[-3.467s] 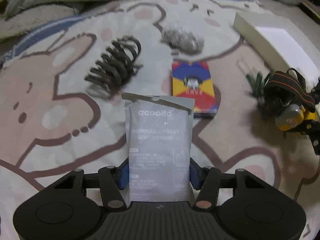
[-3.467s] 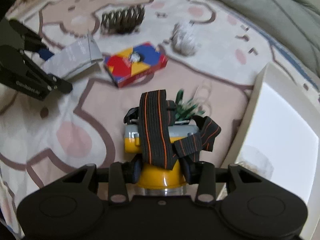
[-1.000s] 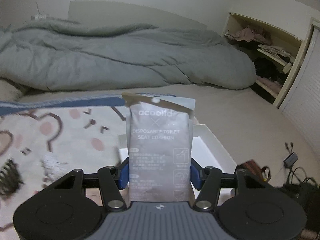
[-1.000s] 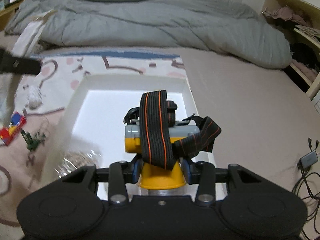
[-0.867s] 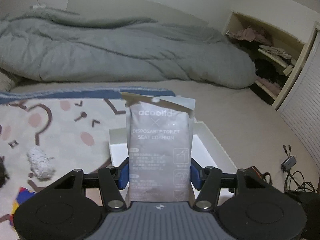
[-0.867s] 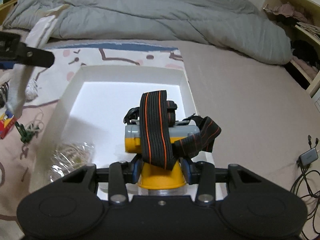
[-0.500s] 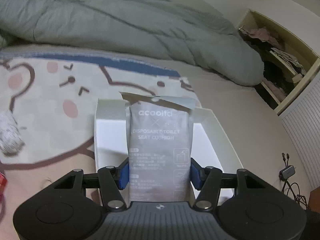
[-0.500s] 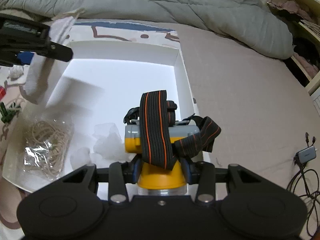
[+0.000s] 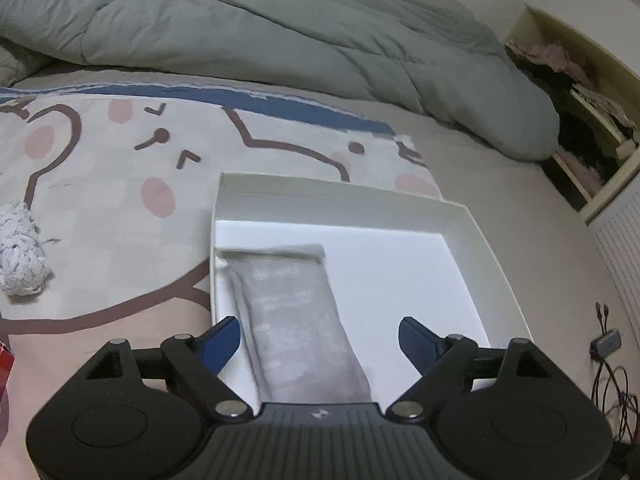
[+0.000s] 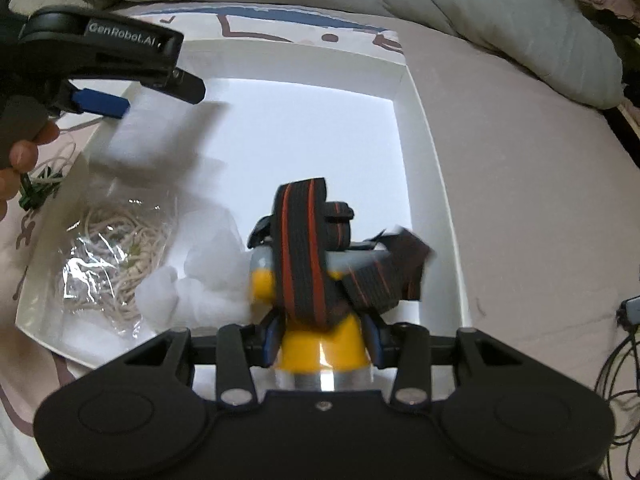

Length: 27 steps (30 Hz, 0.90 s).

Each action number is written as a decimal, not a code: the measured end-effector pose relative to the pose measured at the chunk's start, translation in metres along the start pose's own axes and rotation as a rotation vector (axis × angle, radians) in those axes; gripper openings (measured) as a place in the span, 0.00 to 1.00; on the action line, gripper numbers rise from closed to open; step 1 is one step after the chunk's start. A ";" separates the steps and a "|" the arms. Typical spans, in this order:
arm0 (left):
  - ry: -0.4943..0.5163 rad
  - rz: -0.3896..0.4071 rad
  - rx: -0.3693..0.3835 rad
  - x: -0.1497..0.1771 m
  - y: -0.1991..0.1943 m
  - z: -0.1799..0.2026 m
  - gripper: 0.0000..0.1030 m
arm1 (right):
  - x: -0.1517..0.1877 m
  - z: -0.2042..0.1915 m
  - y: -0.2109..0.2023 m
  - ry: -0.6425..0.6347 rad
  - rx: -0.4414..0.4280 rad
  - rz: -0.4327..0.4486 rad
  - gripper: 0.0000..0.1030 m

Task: Organize objects
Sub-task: 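Open the right tool to drop the headlamp while the left tool releases the packet in the box, then withdraw both tools from the box back toward the remaining items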

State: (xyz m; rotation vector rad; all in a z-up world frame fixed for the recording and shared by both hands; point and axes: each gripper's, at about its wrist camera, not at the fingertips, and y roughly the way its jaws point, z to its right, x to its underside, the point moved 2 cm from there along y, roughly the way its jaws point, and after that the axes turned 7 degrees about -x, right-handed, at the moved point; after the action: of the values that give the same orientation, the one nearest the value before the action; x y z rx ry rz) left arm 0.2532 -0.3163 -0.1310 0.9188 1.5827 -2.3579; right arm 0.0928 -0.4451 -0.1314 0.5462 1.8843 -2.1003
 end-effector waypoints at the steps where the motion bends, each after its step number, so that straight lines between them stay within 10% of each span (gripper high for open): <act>1: 0.008 -0.007 -0.008 0.001 -0.001 0.002 0.86 | 0.000 -0.002 -0.003 -0.008 0.019 0.018 0.54; 3: 0.024 -0.012 -0.018 0.002 -0.003 0.004 0.86 | -0.001 -0.003 -0.014 -0.014 0.051 0.053 0.65; 27: 0.194 0.000 -0.095 0.006 -0.070 0.019 0.86 | -0.014 0.014 -0.062 0.142 0.002 0.172 0.66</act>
State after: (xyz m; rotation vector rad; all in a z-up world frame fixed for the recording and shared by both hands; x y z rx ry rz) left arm 0.2088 -0.3020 -0.0747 1.1564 1.7463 -2.2291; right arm 0.0769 -0.4524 -0.0686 0.8468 1.8356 -2.0004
